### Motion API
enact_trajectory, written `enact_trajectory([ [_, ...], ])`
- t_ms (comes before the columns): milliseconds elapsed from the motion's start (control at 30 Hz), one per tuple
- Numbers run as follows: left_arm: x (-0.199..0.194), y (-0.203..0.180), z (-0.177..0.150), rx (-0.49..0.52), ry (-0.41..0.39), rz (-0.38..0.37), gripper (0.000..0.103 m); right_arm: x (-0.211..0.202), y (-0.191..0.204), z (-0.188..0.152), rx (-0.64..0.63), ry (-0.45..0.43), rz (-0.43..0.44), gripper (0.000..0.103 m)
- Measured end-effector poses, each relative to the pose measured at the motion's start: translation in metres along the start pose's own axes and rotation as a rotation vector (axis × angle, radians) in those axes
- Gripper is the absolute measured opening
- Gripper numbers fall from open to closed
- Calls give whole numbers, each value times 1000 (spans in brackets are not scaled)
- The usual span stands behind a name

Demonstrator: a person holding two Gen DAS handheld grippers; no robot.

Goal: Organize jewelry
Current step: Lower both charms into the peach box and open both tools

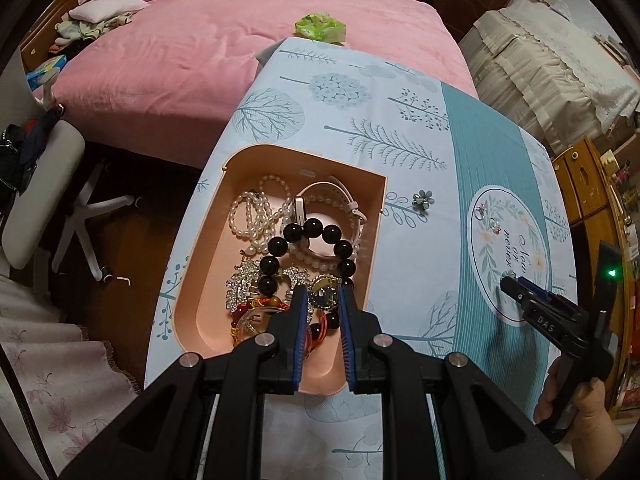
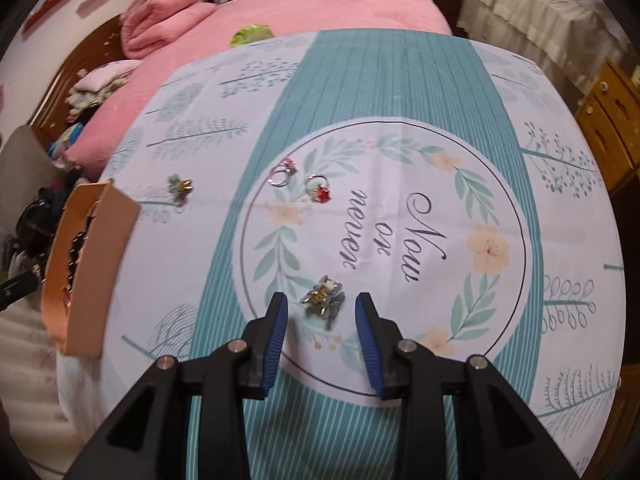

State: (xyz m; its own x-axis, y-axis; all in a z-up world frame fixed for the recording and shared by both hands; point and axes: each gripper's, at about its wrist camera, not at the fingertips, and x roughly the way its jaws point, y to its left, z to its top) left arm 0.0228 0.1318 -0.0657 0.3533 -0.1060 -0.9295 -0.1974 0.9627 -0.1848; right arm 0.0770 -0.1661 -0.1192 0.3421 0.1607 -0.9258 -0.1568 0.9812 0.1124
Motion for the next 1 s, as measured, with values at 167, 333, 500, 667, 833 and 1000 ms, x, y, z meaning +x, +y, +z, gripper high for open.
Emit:
enact_trajectory([
  [167,4,3,1,-8,12,1,13,3,8,-2,-21,-17,-44,25],
  [333,7,7,1,-9,21,2,13,2,9,-4,-32,-29,-37,20],
  [500,8,13,1,-19,23,4,13,-5,10,-5,-19,-27,50,18],
  [667,6,23,-1,-39,24,7,13,-23,32,1,-53,-52,130,18],
  [833,4,35,1,-54,22,10,13,-41,70,9,-119,-76,247,18],
  [1000,-1,45,10,-64,-9,32,13,-55,123,15,-236,-87,372,18],
])
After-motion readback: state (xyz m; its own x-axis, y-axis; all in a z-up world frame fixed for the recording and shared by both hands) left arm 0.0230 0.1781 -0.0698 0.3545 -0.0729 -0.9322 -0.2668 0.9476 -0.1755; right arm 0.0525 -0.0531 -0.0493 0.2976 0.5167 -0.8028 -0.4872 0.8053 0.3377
